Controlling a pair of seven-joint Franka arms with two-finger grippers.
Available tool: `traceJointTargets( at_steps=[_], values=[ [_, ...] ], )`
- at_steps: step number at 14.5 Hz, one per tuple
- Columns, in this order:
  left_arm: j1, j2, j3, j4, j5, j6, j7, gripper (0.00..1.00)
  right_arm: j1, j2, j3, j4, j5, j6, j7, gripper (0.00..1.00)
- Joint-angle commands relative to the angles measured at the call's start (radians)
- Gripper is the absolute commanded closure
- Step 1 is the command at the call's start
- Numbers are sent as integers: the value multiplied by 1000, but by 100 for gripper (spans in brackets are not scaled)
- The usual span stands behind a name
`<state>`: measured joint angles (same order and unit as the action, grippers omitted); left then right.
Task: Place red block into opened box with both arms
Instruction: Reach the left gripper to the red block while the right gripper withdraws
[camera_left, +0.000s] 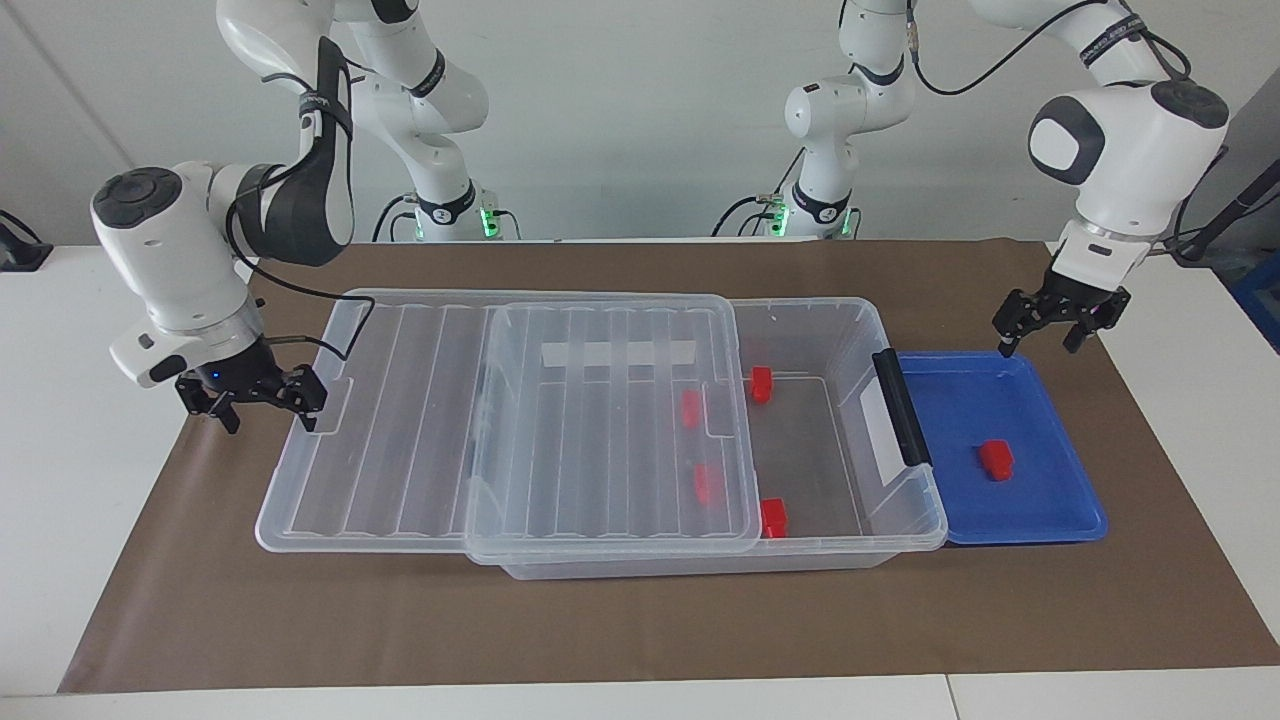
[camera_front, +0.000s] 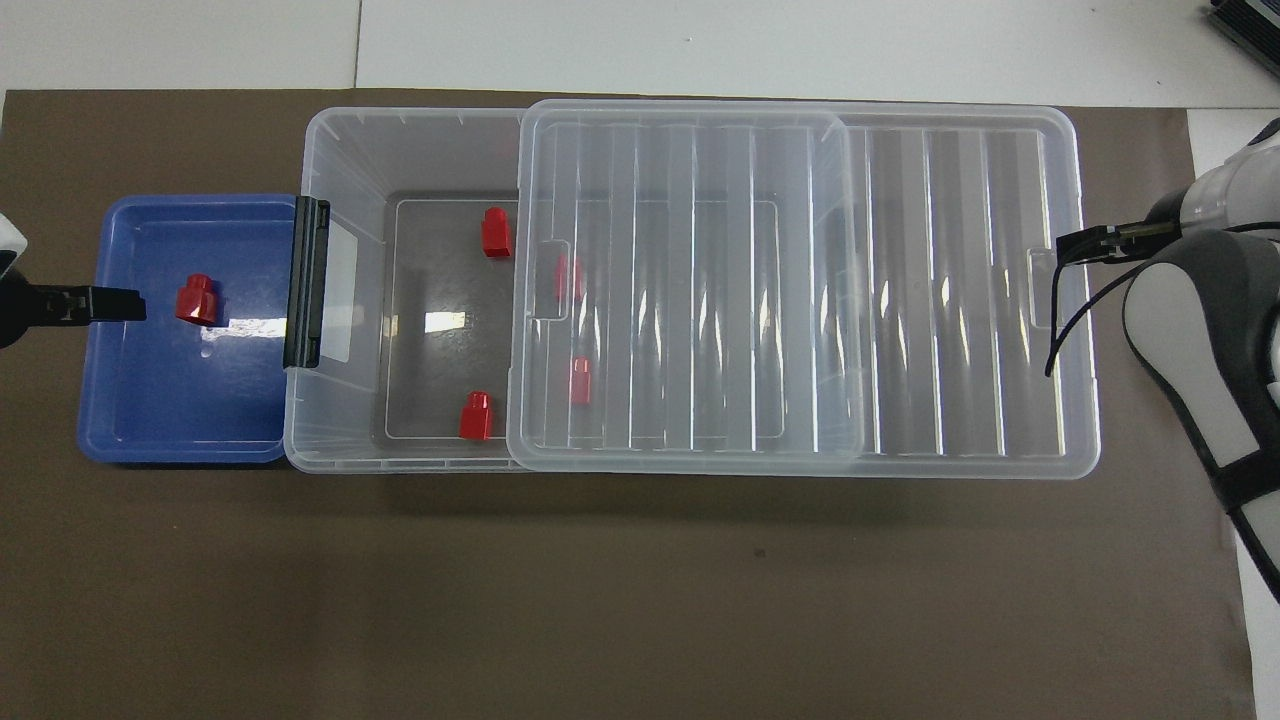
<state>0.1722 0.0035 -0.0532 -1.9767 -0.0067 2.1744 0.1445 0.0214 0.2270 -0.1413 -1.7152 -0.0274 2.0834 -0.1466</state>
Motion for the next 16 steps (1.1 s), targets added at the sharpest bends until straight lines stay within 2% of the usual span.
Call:
traceJointTargets(
  at_steps=[1,3,6,10,12,14,16],
  values=[
    [12,39,-7,-37,-4,102,-5,0,2,-38,12,34,-16,-83,25,0],
    [13,59,-7,-36,-4,133,3,0,14,-64,12,72,-8,-167,74,0],
    [15,101,-5,-36,-4,194,0,0,20,-135,12,77,-6,-248,108,0],
    [39,219,-5,-30,-4,315,-11,0,22,-235,14,98,-3,-406,182,0],
    [50,275,-5,-24,-6,381,-8,0,22,-236,14,173,-11,-541,194,0],
    [59,305,-5,-25,-4,421,-8,0,22,-253,19,146,-5,-568,211,0],
    [50,312,-7,-28,-4,429,-13,0,22,-256,19,132,-3,-545,225,0]
  ],
)
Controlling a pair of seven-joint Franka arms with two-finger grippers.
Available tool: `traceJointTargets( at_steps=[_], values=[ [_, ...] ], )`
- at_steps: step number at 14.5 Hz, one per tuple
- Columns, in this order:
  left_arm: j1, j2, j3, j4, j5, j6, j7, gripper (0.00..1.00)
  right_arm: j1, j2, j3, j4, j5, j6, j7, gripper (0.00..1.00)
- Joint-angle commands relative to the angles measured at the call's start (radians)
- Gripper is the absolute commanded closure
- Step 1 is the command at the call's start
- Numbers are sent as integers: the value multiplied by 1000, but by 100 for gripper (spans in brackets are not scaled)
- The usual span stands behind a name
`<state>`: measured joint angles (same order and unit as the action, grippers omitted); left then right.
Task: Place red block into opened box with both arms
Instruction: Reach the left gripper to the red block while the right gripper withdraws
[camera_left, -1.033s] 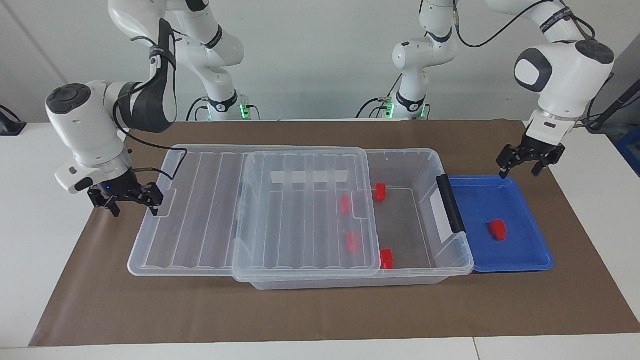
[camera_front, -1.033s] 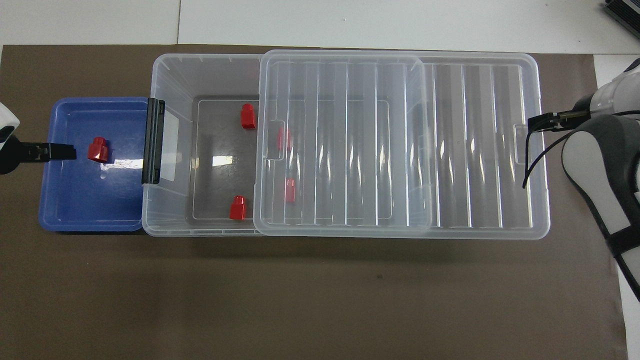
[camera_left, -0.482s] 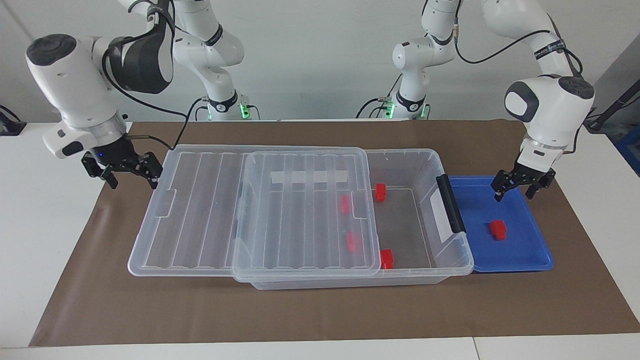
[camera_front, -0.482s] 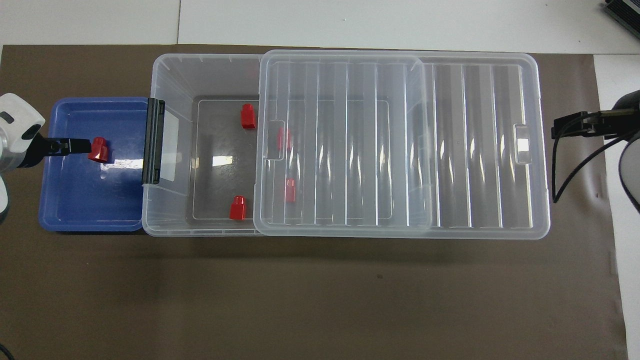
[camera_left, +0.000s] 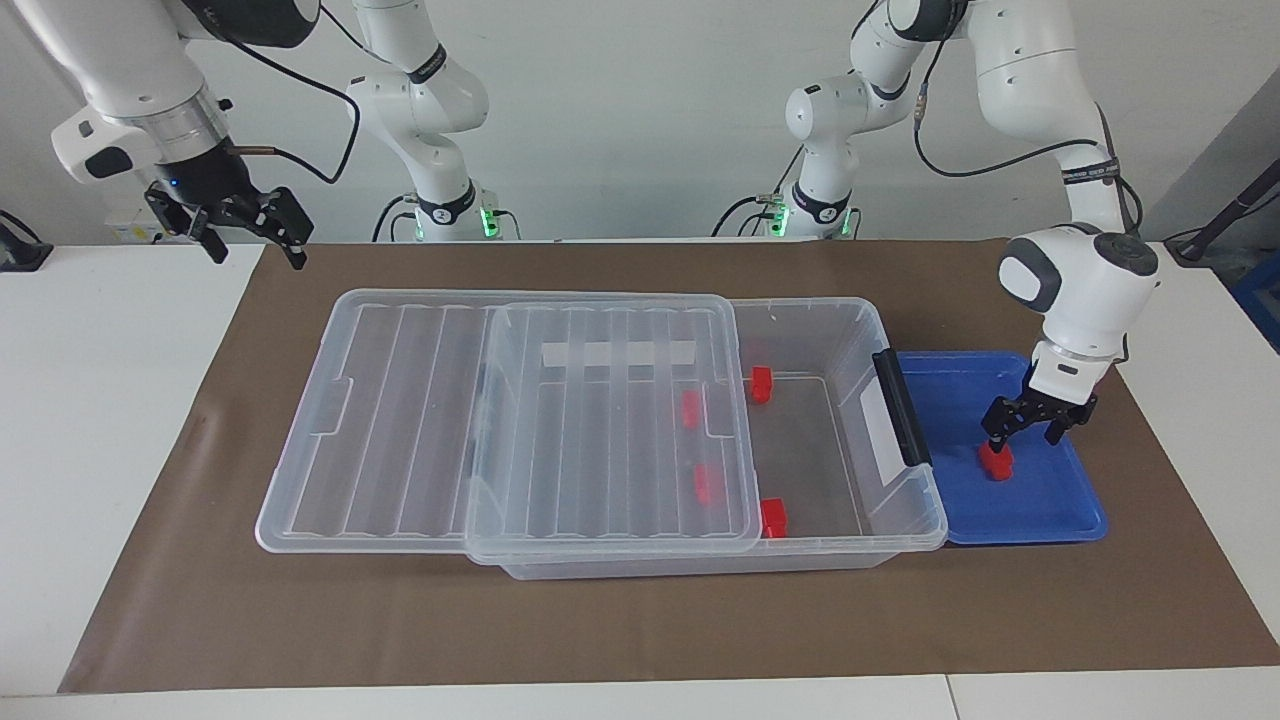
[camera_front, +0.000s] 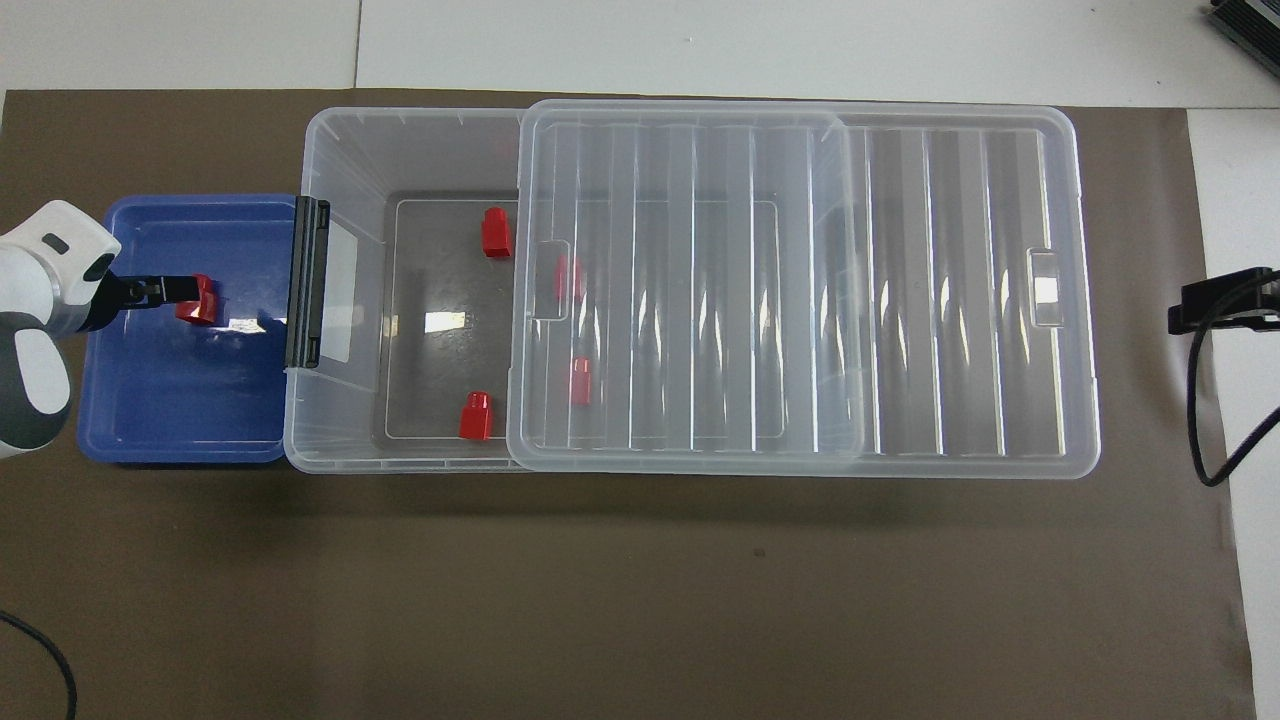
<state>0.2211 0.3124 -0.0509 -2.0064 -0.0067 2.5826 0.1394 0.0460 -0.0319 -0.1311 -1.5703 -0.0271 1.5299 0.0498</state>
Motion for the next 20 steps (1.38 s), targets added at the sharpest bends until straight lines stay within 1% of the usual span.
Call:
traceJointTargets(
  at_steps=[1,12,13,15,20],
  values=[
    [-5,11,-7,-2,-4,30,-17,0,0,3,10,-13,-4,12,33,0],
    [-20,40,-9,-6,-4,67,-23,0,9,-6,11,-25,-4,10,44,0],
    [-20,40,-9,-8,-4,68,-24,0,12,-6,11,-27,-4,12,50,0],
    [-28,42,-9,-8,-4,74,-24,0,52,-6,11,-28,-4,13,102,0],
    [-28,50,-9,-18,-4,100,-24,0,54,-6,13,-28,-4,12,105,0]
  ],
)
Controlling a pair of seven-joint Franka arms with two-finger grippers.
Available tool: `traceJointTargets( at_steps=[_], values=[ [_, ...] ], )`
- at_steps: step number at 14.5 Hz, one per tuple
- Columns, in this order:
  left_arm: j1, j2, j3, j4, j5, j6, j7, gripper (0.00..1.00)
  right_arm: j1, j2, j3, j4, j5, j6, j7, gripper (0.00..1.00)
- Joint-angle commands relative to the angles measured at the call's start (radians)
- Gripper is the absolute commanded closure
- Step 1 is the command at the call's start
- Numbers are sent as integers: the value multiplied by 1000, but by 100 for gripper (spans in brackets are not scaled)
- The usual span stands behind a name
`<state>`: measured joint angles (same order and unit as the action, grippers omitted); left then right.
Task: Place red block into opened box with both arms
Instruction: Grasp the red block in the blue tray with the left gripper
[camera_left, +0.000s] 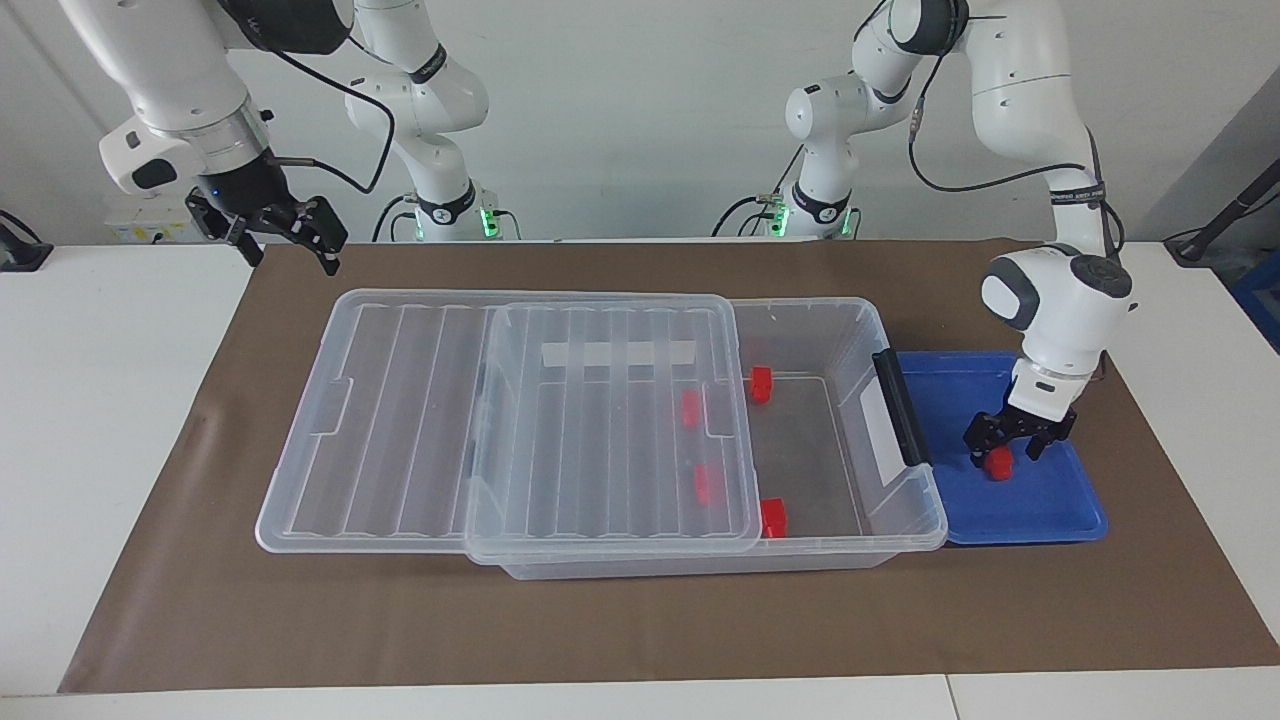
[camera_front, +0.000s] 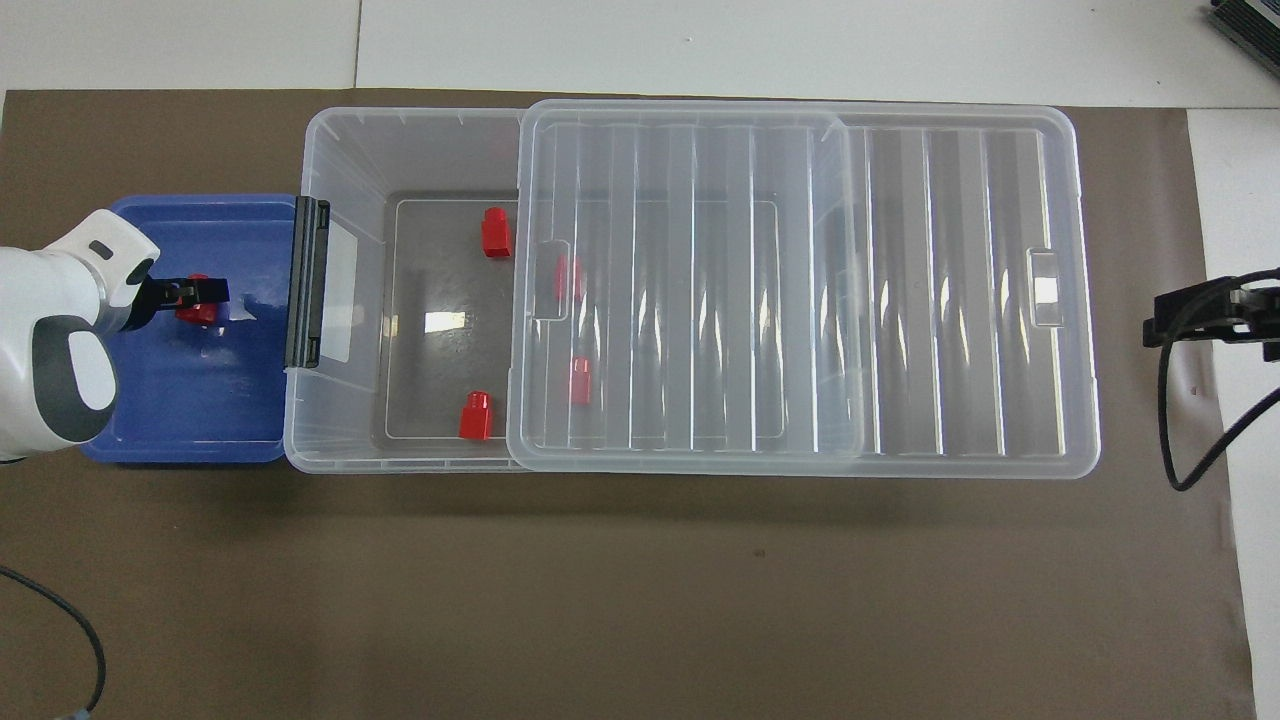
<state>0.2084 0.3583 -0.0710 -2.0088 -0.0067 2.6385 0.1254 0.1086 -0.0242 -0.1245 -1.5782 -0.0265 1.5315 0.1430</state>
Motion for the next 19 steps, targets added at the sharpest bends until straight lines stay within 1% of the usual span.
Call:
traceJointTargets(
  at_steps=[1,2,3,4,7,8,9,11,12,14,15,16,19],
  values=[
    [-15,5,11,-27,-4,58,-10,0,-7,-14,6,-20,-4,10,12,0],
    [-15,5,11,-28,-4,67,-10,3,-9,-16,8,-22,-4,10,10,0],
    [-15,5,11,-28,-4,67,-10,11,-9,-16,8,-23,-4,12,7,0],
    [-15,5,11,-28,-4,67,-10,23,-9,-16,8,-23,-4,10,-6,0],
    [-15,5,11,-28,-4,67,-10,63,-9,-16,8,-23,-4,10,-59,0],
    [-15,5,11,-28,-4,66,-10,74,-9,-16,8,-23,-4,9,-60,0],
    [-15,5,11,-28,-4,64,-10,85,-9,-16,8,-23,-6,9,-66,0],
    [-15,5,11,-27,-4,61,-12,96,-9,-16,8,-23,-6,10,-98,0],
    [-15,5,11,-22,-4,54,-15,100,-9,-16,8,-23,-6,10,-95,0],
    [-17,5,11,7,-4,12,-50,100,-9,-20,8,-28,-6,12,-89,0],
    [-21,2,11,34,-4,-32,-67,100,-9,-20,8,-29,-6,12,-88,0],
    [-36,-5,11,68,-6,-95,-79,100,-9,-20,8,-29,-6,12,-89,0],
    [-40,-33,7,177,-6,-297,-110,100,-9,-20,8,-29,-6,12,-89,0]
  ],
)
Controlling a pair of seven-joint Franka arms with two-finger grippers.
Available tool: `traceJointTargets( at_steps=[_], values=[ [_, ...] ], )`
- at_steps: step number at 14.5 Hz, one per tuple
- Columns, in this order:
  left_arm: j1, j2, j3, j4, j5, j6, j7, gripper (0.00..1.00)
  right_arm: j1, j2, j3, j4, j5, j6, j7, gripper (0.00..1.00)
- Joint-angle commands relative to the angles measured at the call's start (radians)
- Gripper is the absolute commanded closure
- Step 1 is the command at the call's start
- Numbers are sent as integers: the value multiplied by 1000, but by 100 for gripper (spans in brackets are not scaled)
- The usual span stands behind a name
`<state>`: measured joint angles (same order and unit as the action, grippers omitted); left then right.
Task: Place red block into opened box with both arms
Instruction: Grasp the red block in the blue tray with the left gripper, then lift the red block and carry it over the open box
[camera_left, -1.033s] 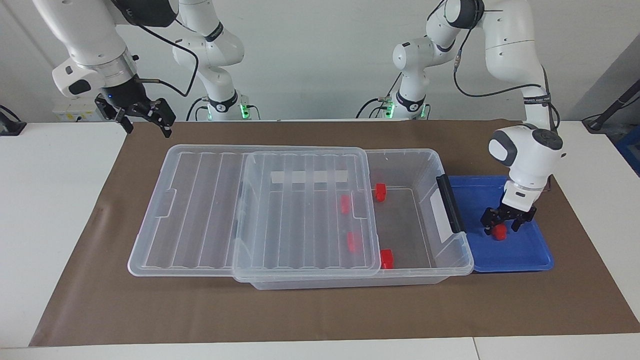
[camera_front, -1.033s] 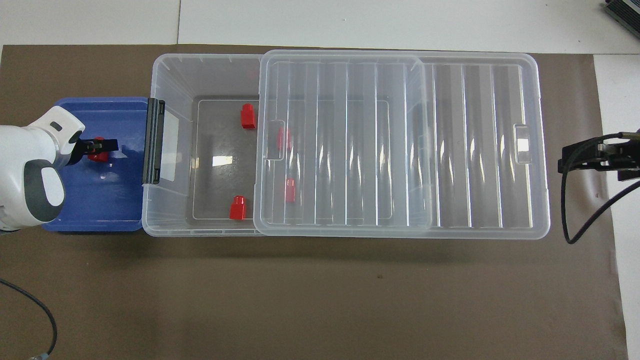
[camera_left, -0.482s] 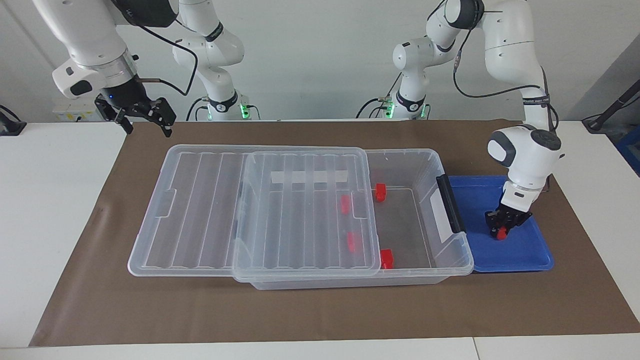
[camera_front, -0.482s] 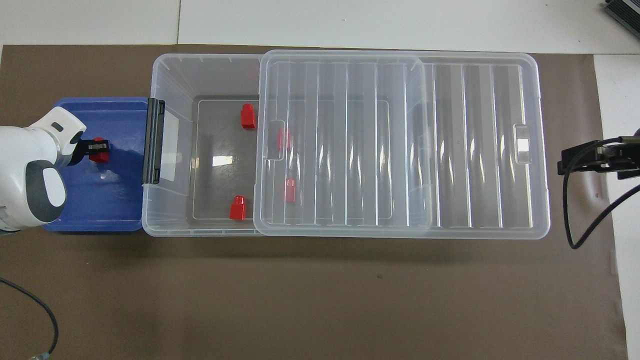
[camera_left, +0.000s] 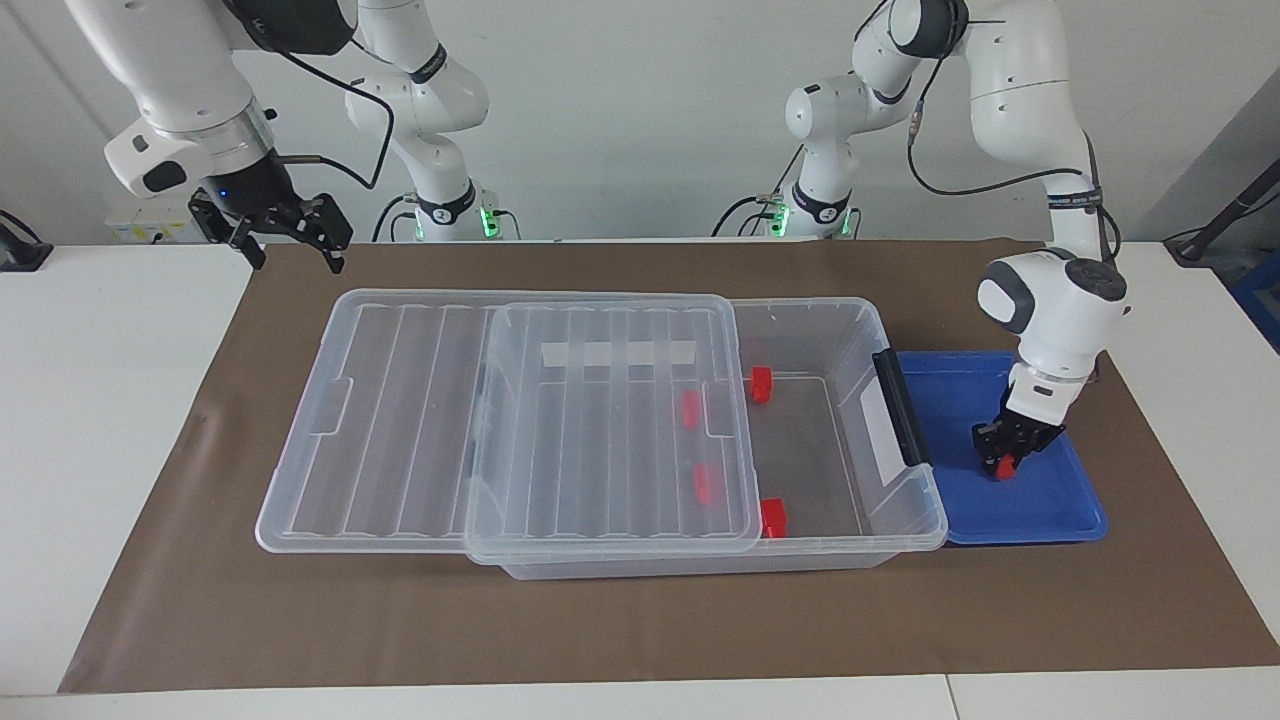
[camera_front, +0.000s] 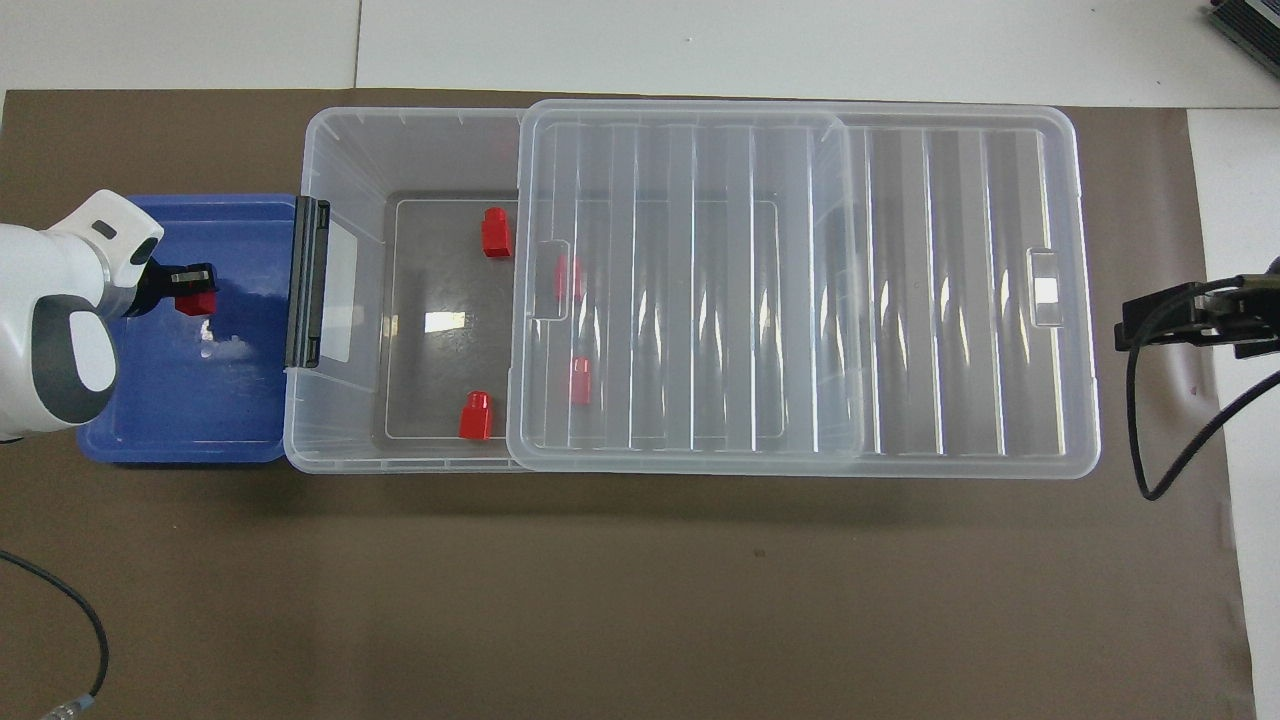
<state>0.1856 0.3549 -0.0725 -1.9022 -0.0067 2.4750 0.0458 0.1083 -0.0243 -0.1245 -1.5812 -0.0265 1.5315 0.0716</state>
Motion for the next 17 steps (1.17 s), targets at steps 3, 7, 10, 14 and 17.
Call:
traceJointTargets(
  at_steps=[3,7,10,14,17],
  values=[
    [-29,-65,3,179,-9,-324,-41,100,-10,-20,8,-26,-6,12,-18,0],
    [-81,-106,0,259,-10,-471,-148,99,-12,-20,8,-26,-4,12,-19,0],
    [-173,-111,-1,290,-12,-495,-330,98,-12,-20,8,-26,-4,12,-19,0],
    [-265,-105,-1,324,-13,-492,-519,98,-15,-20,8,-26,-4,12,-22,0],
    [-308,-102,-1,315,-13,-452,-601,98,-16,-20,8,-26,-4,12,-26,0]
  ],
)
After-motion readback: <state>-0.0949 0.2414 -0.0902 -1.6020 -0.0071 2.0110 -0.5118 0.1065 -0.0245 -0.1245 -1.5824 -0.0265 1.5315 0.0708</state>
